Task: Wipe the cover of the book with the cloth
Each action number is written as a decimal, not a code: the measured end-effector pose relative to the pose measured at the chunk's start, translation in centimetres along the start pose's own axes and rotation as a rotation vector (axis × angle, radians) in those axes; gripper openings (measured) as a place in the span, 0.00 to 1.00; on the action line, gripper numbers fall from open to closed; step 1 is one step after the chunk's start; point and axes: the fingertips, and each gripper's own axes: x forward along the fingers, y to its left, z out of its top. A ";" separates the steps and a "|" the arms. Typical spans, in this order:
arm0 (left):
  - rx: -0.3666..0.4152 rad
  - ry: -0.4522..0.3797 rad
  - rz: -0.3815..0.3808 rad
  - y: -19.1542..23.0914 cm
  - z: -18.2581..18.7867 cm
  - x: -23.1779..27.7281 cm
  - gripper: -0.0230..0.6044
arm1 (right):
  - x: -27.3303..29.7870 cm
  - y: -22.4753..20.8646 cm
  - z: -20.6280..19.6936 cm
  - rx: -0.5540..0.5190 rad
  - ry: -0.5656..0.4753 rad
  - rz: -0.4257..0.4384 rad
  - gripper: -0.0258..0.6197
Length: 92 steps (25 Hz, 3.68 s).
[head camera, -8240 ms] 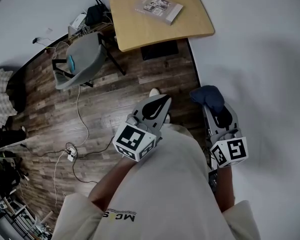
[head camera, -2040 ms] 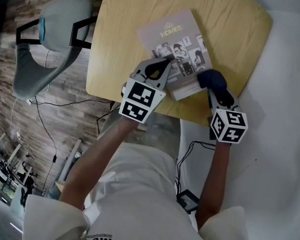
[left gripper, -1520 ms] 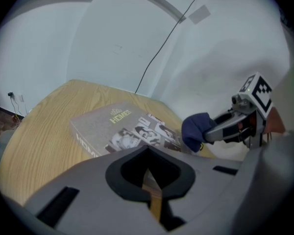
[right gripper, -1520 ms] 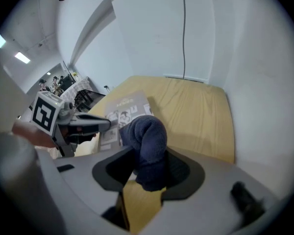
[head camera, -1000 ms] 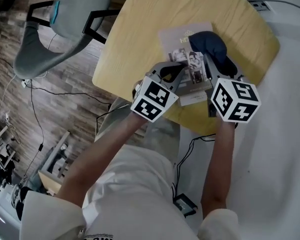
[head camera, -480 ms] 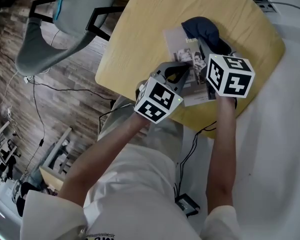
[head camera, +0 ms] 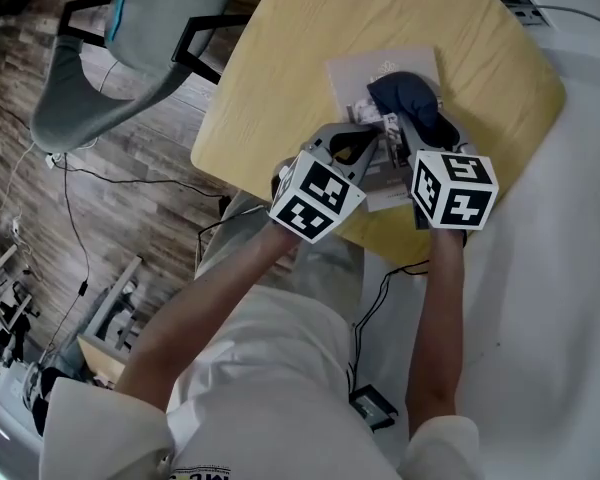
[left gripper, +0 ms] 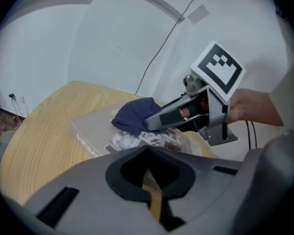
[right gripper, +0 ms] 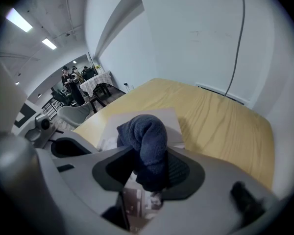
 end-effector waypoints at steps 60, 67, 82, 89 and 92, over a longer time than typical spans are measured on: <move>0.047 0.053 0.043 1.9 0.3 -3.1 0.05 | -10.2 3.0 -7.1 0.212 0.010 -0.048 0.30; 0.000 0.031 0.078 3.6 0.3 -5.1 0.05 | -5.8 4.5 -0.8 0.098 -0.032 0.035 0.30; -0.059 0.027 0.123 4.7 -1.6 -6.9 0.05 | 2.9 6.3 3.8 0.014 0.028 0.089 0.30; -0.056 0.036 0.123 4.8 -2.1 -6.7 0.05 | 2.0 6.2 1.5 0.005 0.054 0.090 0.30; -0.048 0.045 0.115 4.3 -2.4 -6.5 0.05 | 1.2 5.9 -0.1 0.018 0.065 0.088 0.30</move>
